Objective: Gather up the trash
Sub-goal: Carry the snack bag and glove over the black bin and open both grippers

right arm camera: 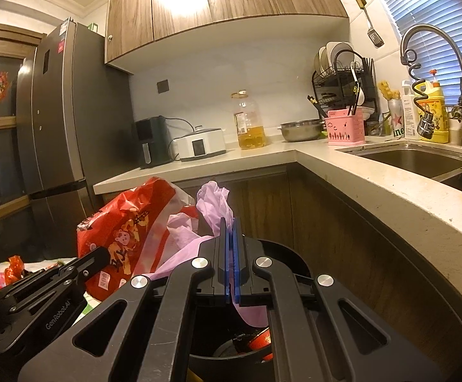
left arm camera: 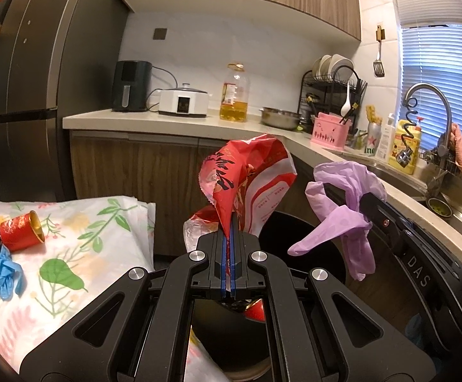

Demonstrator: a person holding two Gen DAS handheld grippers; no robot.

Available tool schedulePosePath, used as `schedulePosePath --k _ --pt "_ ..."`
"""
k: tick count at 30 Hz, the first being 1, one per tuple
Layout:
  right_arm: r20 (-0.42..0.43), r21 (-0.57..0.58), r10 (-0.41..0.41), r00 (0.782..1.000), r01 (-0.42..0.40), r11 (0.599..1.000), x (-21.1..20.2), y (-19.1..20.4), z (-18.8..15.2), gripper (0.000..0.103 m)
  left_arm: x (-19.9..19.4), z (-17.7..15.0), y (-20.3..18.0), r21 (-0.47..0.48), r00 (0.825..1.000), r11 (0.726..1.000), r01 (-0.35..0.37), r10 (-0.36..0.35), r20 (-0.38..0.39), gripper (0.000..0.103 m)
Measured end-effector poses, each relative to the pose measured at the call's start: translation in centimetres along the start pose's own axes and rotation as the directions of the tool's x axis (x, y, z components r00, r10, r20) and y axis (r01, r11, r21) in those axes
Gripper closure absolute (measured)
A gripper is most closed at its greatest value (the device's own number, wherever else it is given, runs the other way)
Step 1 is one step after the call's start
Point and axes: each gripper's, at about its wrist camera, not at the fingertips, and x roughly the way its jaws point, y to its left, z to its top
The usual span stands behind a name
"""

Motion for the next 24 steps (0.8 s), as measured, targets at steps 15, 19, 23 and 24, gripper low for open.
schedulePosePath --k 15,19,23,24 --pt "-0.024 0.012 0.002 1.0 -0.002 1.0 1.4 -0.8 -0.4 0.073 2.3 -1.0 0.1 -0.007 0.997 0.998 0.056 -0.057 -0.061 0.103" --pt "-0.019 0.021 -0.008 1.0 0.008 1.0 1.1 -1.2 -0.3 0.066 2.7 -1.5 0.0 0.0 0.994 0.998 0.062 -0.062 -0.087 0.099" --pt "-0.012 0.035 -0.02 1.0 0.02 0.999 0.5 -1.6 -0.2 0.056 2.6 -1.7 0.0 -0.007 0.993 0.998 0.07 -0.07 -0.094 0.087" --pt "-0.009 0.041 -0.023 1.0 0.024 0.999 0.3 -1.7 -0.1 0.052 2.5 -1.8 0.1 -0.01 0.993 0.997 0.073 -0.073 -0.095 0.084"
